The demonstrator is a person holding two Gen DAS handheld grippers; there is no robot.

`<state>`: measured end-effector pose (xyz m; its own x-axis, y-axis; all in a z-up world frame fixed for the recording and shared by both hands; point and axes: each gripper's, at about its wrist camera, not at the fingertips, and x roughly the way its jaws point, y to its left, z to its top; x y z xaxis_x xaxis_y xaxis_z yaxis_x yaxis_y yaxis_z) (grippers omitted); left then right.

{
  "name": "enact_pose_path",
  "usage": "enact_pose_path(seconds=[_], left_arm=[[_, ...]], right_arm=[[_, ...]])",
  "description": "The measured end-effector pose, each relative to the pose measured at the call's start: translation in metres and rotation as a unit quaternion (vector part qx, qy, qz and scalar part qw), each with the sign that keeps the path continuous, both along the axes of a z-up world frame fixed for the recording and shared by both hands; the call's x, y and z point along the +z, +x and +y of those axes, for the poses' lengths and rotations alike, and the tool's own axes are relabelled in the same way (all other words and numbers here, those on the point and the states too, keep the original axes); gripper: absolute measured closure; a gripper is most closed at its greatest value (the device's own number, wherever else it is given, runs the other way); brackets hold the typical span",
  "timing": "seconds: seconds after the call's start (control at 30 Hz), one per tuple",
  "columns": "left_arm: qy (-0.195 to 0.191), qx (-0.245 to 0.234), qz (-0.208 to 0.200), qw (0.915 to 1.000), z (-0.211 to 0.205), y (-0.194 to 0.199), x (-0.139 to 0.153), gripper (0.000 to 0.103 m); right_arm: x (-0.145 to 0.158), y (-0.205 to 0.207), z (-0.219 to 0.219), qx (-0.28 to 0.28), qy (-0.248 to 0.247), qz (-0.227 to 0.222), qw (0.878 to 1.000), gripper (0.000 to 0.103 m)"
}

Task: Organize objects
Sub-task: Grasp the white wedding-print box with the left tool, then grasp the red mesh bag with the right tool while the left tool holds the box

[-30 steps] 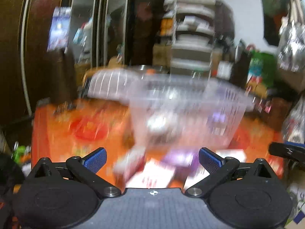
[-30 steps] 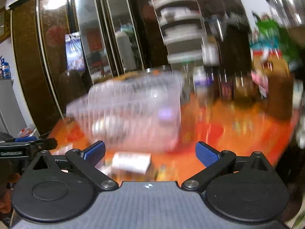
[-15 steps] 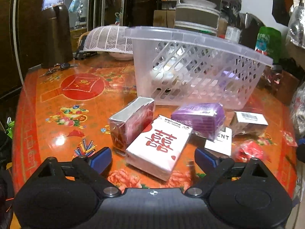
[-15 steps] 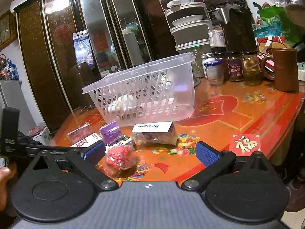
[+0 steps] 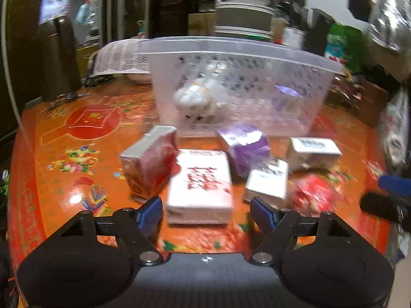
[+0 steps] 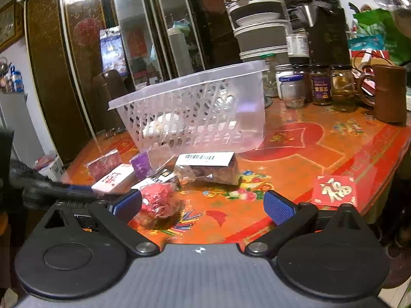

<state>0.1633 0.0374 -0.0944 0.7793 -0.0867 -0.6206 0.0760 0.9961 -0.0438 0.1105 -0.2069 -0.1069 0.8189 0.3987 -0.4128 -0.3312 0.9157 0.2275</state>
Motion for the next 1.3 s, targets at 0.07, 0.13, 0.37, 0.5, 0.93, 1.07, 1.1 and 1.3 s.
enact_pose_path(seconds=[0.07, 0.13, 0.37, 0.5, 0.93, 1.07, 1.1, 1.3], left_arm=[[0.002, 0.011, 0.001, 0.9999, 0.001, 0.005, -0.001, 0.023], [0.015, 0.011, 0.003, 0.9998, -0.002, 0.010, -0.002, 0.024], [0.024, 0.016, -0.005, 0.9996, -0.005, 0.013, 0.000, 0.048], [0.014, 0.017, -0.009, 0.9997, -0.004, 0.012, 0.001, 0.049], [-0.036, 0.017, -0.017, 0.9991, 0.012, 0.009, 0.002, 0.049], [-0.041, 0.016, -0.013, 0.9990, 0.013, 0.010, 0.001, 0.049], [-0.040, 0.016, -0.013, 0.9990, 0.013, 0.010, 0.001, 0.049], [-0.039, 0.014, -0.013, 0.9990, 0.012, 0.009, 0.001, 0.048]], right_arm=[[0.000, 0.000, 0.007, 0.009, -0.013, 0.001, 1.000, 0.000], [-0.001, -0.001, 0.012, 0.018, -0.023, 0.001, 1.000, 0.000], [0.001, 0.000, 0.023, 0.025, -0.037, -0.003, 0.999, 0.000], [0.002, 0.004, 0.035, 0.030, -0.055, -0.005, 0.998, 0.000], [-0.005, 0.033, 0.070, 0.053, -0.107, 0.040, 0.992, 0.018], [-0.006, 0.030, 0.078, 0.058, -0.136, 0.029, 0.989, 0.029], [-0.006, 0.029, 0.078, 0.061, -0.136, 0.027, 0.989, 0.032], [-0.009, 0.025, 0.072, 0.062, -0.125, 0.006, 0.990, 0.050]])
